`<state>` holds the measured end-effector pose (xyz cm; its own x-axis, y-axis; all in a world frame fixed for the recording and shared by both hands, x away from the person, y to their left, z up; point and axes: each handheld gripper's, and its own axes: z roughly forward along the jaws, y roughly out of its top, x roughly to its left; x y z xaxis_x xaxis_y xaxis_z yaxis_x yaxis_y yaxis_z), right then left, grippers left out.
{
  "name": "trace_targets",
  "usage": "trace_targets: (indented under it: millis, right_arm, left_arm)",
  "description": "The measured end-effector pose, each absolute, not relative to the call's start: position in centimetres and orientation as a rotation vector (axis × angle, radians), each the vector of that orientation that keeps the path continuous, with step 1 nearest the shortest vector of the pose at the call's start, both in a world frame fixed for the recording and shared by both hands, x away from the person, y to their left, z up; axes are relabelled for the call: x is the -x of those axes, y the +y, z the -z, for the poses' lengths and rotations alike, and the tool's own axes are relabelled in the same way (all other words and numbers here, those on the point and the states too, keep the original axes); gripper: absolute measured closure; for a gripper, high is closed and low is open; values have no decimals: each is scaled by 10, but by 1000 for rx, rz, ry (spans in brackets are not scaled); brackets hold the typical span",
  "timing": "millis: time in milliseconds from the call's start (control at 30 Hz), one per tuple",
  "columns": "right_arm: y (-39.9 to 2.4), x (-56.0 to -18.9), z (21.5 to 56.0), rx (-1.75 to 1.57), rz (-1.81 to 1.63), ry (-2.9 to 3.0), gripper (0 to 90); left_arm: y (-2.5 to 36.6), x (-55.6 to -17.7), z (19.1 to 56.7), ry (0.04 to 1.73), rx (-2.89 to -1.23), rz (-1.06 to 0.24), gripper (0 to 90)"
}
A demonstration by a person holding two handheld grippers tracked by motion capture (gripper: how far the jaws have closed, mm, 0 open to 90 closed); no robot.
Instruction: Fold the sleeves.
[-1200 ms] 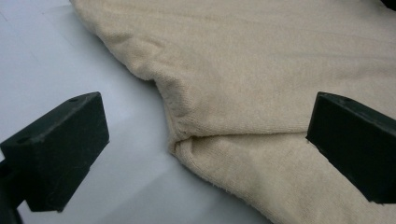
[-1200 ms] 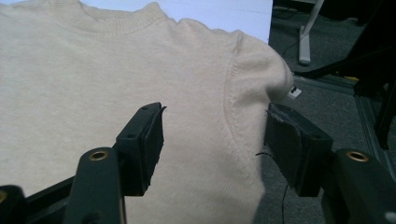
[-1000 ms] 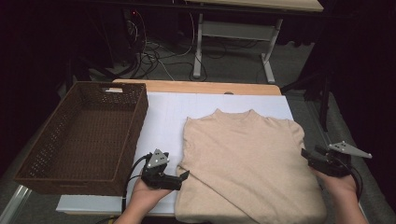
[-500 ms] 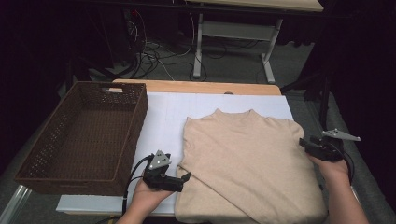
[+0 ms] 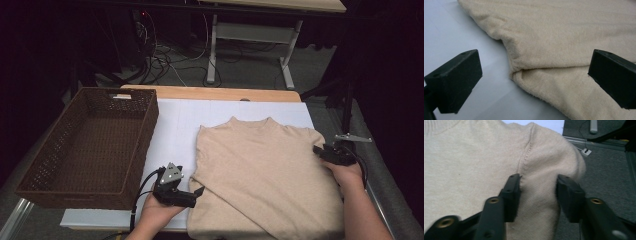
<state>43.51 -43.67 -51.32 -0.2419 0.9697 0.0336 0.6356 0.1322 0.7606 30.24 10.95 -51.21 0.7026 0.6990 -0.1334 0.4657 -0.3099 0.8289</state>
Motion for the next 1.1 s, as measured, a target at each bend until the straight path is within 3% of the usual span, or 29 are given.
trace_targets:
  millis: [67,133,200,600,900,1100]
  right_arm:
    - [-436,-435,513,-1533,-913,1935,634]
    - [-434,-433,512,-1501,-859,1909,806]
    - [-430,-433,511,-1471,-839,1915,863]
    - [-410,-421,478,-1361,-857,1911,874]
    - [-359,-412,436,-1151,-908,1959,874]
    - [-315,-410,441,-1004,-902,2064,874]
  left_arm:
    - [110,-301,511,891,-1967,-321,0]
    - [111,-300,510,893,-1962,-319,0]
    - [112,-300,510,889,-1968,-327,0]
    - [111,-298,510,886,-1969,-325,0]
    - [110,-298,506,866,-1961,-325,0]
    - [110,-298,506,869,-1962,-323,0]
